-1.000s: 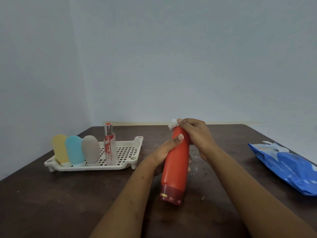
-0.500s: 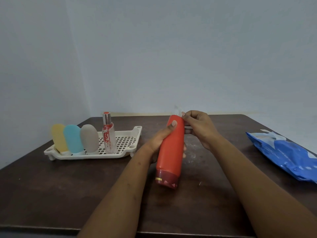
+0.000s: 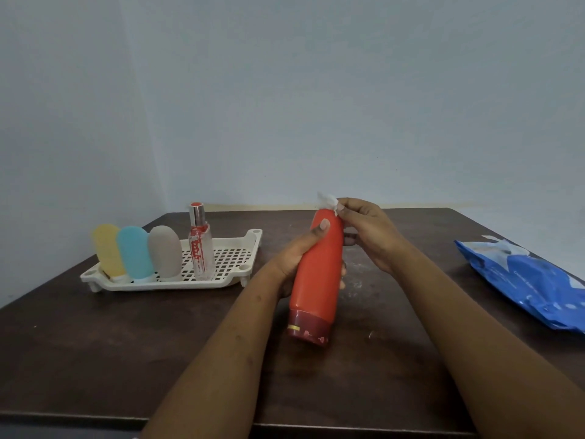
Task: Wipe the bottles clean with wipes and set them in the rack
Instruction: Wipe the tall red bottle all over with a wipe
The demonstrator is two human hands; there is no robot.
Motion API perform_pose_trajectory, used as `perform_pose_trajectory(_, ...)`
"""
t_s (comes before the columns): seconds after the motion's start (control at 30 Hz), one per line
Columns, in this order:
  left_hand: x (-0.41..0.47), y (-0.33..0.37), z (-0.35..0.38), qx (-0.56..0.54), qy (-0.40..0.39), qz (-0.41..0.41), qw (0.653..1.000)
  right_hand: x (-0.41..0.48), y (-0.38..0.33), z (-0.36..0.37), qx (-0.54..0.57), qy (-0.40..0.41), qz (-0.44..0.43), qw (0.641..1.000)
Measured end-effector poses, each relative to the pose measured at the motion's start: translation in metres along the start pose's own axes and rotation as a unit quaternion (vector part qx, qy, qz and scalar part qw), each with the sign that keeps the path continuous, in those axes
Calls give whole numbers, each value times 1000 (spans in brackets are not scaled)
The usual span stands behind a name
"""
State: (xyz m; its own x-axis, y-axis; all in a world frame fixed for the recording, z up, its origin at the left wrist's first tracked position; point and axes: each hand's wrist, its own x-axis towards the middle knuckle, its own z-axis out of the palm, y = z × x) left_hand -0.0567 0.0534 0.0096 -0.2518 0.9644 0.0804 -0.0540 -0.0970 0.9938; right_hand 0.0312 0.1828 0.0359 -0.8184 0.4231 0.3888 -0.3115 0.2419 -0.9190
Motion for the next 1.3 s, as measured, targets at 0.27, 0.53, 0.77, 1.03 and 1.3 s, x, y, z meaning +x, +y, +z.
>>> perform_pose_trajectory(0.27, 0, 1, -2, -16, 43, 30, 999, 1, 10, 3, 27, 34, 10, 999)
perform_pose_trajectory(0.53, 6, -1, -11, -118, 133, 106, 978, 2, 20, 17, -80, 25, -29, 996)
perform_pose_trajectory(0.77, 7, -4, -14, -69, 181, 107, 975, 3, 16, 8, -83, -6, 14, 996)
perform_pose_trajectory(1.03, 9, -4, -3, -79, 74, 87, 990, 0, 6, 28, 90, 133, -15, 987)
perform_pose_trajectory(1.3, 6, -3, -10, -115, 188, 120, 968, -4, 8, 20, 36, 29, -22, 999)
